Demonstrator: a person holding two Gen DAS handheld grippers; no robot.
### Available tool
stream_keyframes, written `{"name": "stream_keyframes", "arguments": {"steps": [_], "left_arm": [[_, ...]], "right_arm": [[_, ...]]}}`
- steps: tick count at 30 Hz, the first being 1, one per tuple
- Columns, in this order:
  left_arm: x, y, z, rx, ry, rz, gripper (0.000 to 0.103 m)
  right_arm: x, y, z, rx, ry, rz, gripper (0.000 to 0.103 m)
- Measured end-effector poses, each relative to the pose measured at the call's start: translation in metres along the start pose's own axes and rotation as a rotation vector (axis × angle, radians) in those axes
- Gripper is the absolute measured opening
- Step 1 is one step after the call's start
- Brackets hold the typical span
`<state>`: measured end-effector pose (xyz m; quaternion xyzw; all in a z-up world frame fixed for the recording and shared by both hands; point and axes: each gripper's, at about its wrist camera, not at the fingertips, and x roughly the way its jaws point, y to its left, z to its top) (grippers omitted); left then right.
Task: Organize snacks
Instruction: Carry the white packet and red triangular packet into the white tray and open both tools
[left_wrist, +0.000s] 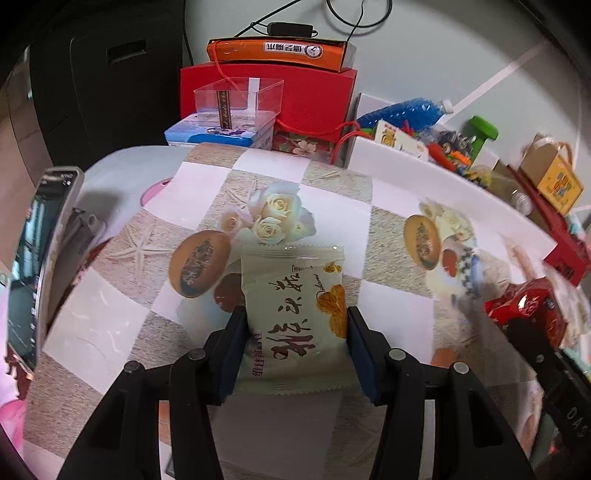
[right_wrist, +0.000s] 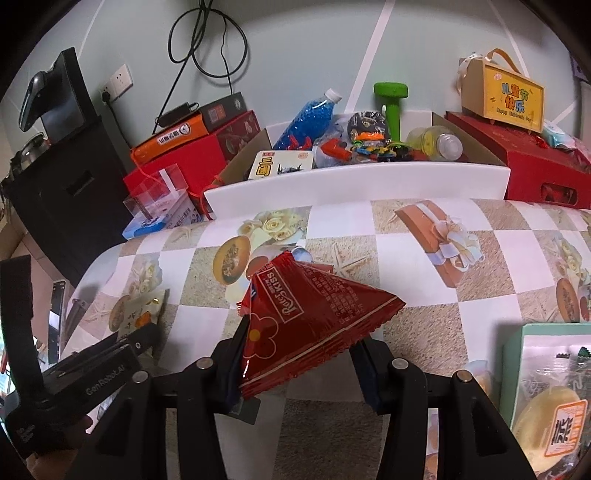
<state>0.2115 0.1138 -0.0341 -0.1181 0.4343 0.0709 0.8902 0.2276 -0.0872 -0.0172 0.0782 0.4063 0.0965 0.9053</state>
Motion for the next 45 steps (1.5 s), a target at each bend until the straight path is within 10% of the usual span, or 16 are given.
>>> {"name": "stream_keyframes", "arguments": {"steps": [45], "left_arm": [[-0.112,-0.074,-0.017,0.035,-0.067,-0.205,0.054]], "right_arm": [[-0.127,-0.041,0.000,0.104,-0.069,-0.061,0.053]]}}
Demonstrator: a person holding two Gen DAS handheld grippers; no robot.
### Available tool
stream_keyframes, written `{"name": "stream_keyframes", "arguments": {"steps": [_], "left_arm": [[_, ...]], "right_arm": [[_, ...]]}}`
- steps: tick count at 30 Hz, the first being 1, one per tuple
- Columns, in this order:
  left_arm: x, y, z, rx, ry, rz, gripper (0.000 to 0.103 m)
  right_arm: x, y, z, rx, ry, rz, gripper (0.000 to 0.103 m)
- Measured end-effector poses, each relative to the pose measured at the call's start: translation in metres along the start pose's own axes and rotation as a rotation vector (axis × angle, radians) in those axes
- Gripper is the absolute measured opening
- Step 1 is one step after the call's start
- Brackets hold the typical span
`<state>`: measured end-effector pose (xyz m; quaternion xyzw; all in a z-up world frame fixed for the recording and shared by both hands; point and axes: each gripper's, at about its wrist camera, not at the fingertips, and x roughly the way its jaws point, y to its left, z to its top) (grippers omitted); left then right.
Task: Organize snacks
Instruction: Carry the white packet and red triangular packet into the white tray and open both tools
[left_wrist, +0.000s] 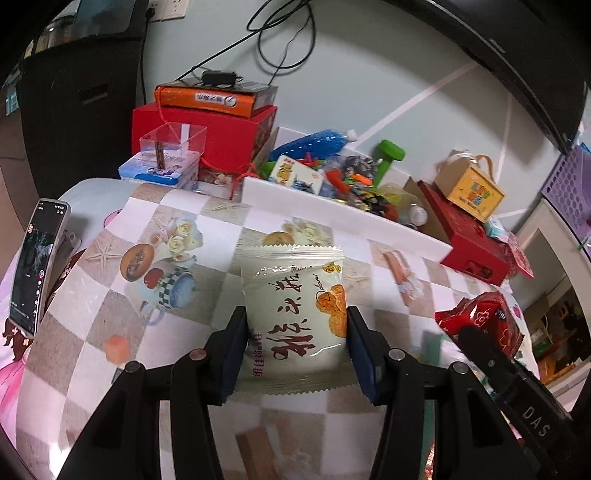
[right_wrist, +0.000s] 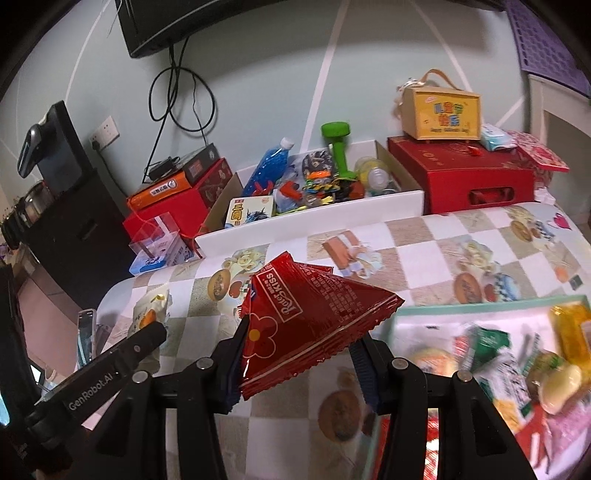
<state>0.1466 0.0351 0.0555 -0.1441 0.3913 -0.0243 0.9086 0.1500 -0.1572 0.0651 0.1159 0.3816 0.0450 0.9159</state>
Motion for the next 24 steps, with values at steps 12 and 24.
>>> {"name": "stream_keyframes", "arguments": {"steps": [12,24], "left_arm": [[-0.030,-0.068,-0.055,0.099,0.045,-0.080,0.054],[-0.040,-0.125,-0.090,0.246,0.060,-0.127,0.054]], "right_arm": [[-0.055,-0.061,-0.036,0.083,0.014,-0.069,0.053],[-0.091,-0.131,-0.055,0.199,0.013,-0.148,0.053]]}}
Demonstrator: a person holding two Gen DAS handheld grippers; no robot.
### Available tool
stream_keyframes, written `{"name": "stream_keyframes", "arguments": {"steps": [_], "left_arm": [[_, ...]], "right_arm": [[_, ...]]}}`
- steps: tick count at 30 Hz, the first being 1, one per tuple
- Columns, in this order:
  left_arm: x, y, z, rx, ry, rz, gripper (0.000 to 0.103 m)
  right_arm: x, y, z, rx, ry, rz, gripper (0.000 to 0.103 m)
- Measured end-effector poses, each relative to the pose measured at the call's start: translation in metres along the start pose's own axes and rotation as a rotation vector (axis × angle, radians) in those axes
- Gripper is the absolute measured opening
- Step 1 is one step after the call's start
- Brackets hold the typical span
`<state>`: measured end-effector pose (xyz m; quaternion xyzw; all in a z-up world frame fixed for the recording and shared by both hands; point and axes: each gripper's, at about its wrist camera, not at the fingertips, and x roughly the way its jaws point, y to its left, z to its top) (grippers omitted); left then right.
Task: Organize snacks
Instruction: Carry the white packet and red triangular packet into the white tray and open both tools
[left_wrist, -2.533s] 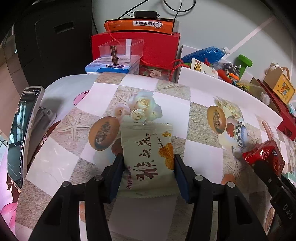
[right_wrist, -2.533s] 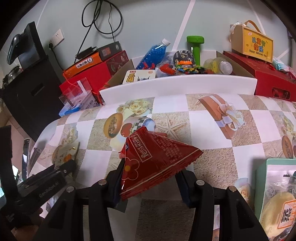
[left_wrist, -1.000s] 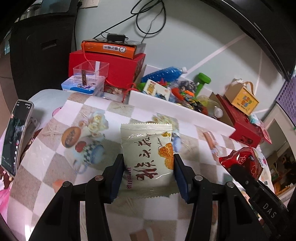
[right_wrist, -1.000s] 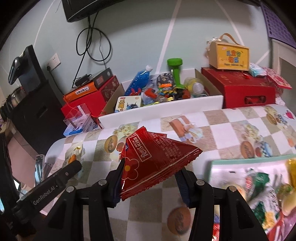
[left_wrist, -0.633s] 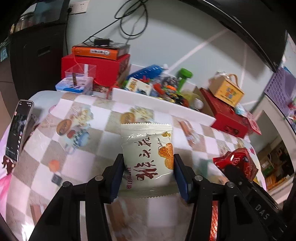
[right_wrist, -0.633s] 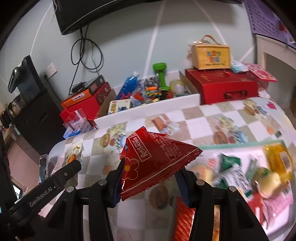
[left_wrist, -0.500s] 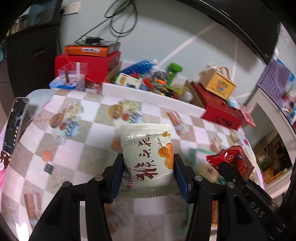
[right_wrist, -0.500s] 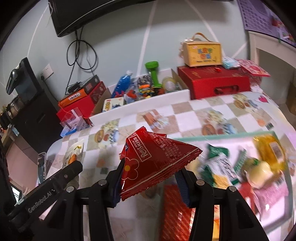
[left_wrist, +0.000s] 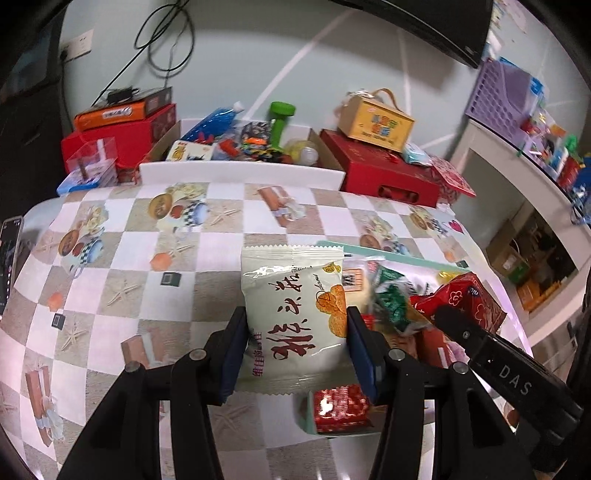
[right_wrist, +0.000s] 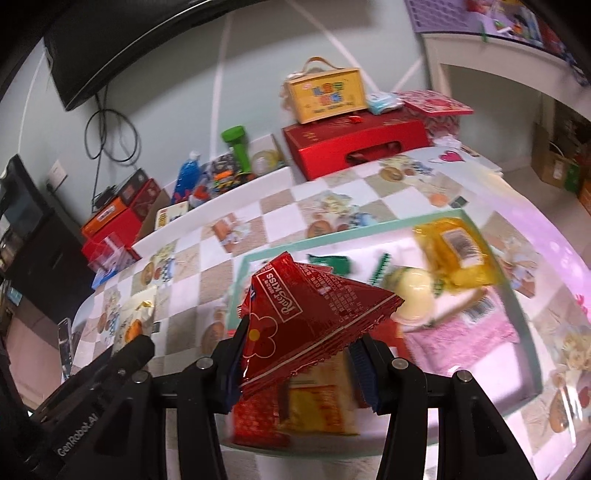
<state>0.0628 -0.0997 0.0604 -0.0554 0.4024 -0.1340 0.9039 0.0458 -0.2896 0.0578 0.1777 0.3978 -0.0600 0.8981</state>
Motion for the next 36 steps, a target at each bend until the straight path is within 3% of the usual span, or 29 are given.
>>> {"name": "stream_keyframes", "arguments": {"steps": [9,16,36], "left_arm": [[0.013,-0.041,-0.006,0.082,0.020,-0.056,0.054],[0.038,-0.060,-0.016,0.126,0.083,-0.066,0.054],[0.078,-0.063,-0.026,0.112,0.158,-0.062,0.054]], "right_arm": [[-0.009,-0.056,0.010,0.087,-0.027,-0.090,0.053],[-0.010,-0.081,0.011,0.127,-0.031,-0.123,0.053],[0.023,-0.057,0.002,0.042,0.043,-0.088,0.054]]}}
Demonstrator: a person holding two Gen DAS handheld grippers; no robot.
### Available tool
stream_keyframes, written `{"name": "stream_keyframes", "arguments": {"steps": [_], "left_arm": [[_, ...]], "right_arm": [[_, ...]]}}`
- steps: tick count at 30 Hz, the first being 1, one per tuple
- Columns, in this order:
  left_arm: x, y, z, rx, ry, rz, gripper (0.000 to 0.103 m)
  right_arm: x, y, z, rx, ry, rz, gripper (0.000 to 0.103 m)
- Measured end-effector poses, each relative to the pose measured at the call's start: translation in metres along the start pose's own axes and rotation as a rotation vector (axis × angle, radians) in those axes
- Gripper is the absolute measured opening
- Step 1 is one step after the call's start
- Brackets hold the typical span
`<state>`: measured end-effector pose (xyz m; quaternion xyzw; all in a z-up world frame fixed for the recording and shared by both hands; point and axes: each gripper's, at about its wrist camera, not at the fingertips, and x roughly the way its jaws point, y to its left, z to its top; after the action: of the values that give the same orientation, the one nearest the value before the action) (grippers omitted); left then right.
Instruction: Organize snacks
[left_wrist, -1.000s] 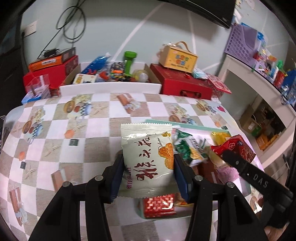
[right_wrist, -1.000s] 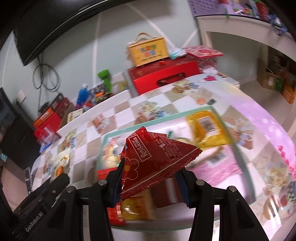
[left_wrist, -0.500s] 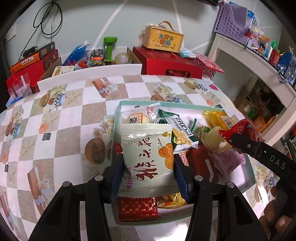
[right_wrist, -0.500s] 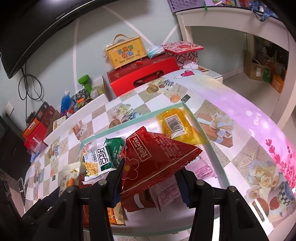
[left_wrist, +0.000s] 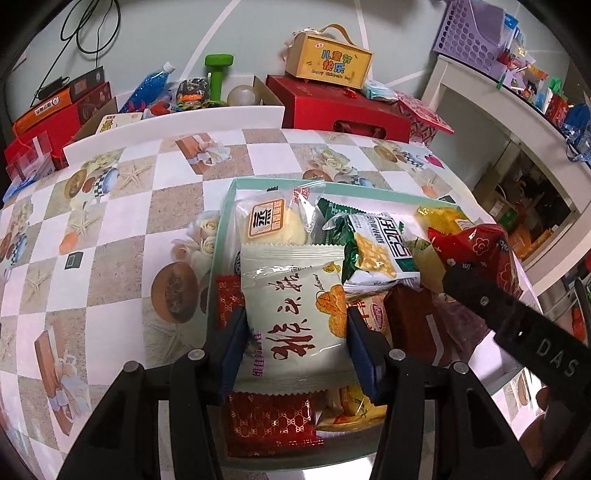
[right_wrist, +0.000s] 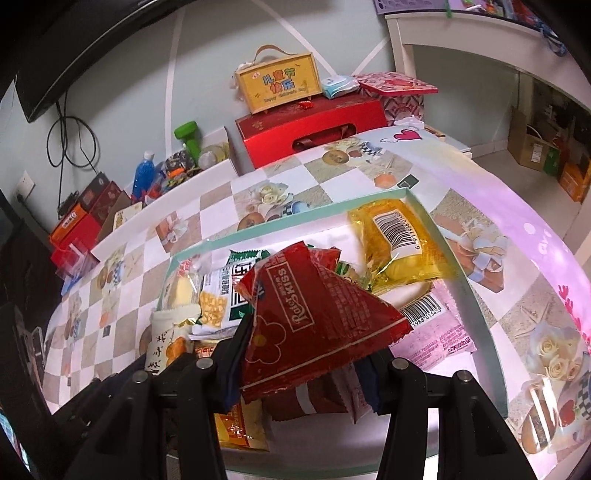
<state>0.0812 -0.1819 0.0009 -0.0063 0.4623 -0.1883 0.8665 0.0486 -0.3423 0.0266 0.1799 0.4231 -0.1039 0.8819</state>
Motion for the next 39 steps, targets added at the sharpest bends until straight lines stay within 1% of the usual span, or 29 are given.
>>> {"name": "stream_keyframes", "arguments": {"steps": [1,2,3,4,6,11,13,15,17,19,20,21,23,24,25,26,28,30,33,39], "left_arm": [[-0.001,0.000,0.000,-0.001,0.000,0.000,0.055],[-0.003,0.001,0.001,-0.001,-0.005,0.002,0.055],[-0.005,0.001,0.001,-0.002,-0.006,0.007,0.057],[-0.007,0.002,0.001,-0.004,-0.007,0.010,0.062],[-0.013,0.004,0.002,-0.008,-0.018,0.009,0.064],[-0.026,0.010,0.004,-0.012,-0.035,0.027,0.065],[-0.028,0.013,0.003,-0.020,-0.036,0.032,0.067],[-0.031,0.018,0.003,-0.038,-0.035,0.048,0.069],[-0.034,0.023,0.002,-0.056,-0.036,0.057,0.072],[-0.038,0.030,0.002,-0.073,-0.042,0.071,0.078],[-0.041,0.033,0.002,-0.081,-0.047,0.087,0.079],[-0.042,0.035,0.002,-0.085,-0.049,0.097,0.080],[-0.046,0.041,0.000,-0.101,-0.056,0.119,0.081],[-0.047,0.045,-0.001,-0.112,-0.062,0.134,0.087],[-0.049,0.048,-0.002,-0.122,-0.073,0.150,0.096],[-0.051,0.051,-0.004,-0.129,-0.083,0.161,0.099],[-0.055,0.057,-0.007,-0.139,-0.095,0.189,0.100],[-0.056,0.062,-0.012,-0.147,-0.088,0.215,0.100],[-0.057,0.067,-0.018,-0.156,-0.079,0.236,0.100],[-0.064,0.071,-0.030,-0.157,-0.068,0.335,0.100]], "right_arm": [[0.000,0.000,0.000,0.000,0.004,0.000,0.055],[0.001,0.000,0.000,-0.001,0.008,0.002,0.060],[0.001,0.001,-0.001,-0.005,0.014,0.007,0.065],[0.002,0.002,-0.001,-0.008,0.018,0.008,0.067],[0.001,0.004,-0.001,-0.019,0.018,0.003,0.068],[-0.004,0.008,-0.001,-0.032,0.013,0.014,0.072],[-0.005,0.010,-0.001,-0.040,0.014,0.009,0.076],[-0.006,0.012,-0.001,-0.046,0.015,0.000,0.084],[-0.007,0.013,-0.002,-0.050,0.015,0.001,0.087],[-0.008,0.016,-0.002,-0.056,0.018,0.006,0.090],[-0.008,0.017,-0.003,-0.060,0.017,0.005,0.092],[-0.009,0.019,-0.003,-0.063,0.016,0.003,0.098],[-0.010,0.021,-0.004,-0.066,0.012,0.004,0.103],[-0.011,0.022,-0.004,-0.066,0.010,0.006,0.103],[-0.011,0.023,-0.005,-0.066,0.010,0.007,0.103],[-0.012,0.023,-0.005,-0.066,0.010,0.008,0.103],[-0.013,0.024,-0.006,-0.066,0.011,0.006,0.103],[-0.014,0.025,-0.006,-0.070,0.011,0.002,0.103],[-0.017,0.027,-0.009,-0.074,0.009,-0.005,0.103],[-0.029,0.028,-0.015,-0.085,-0.012,-0.007,0.103]]}}
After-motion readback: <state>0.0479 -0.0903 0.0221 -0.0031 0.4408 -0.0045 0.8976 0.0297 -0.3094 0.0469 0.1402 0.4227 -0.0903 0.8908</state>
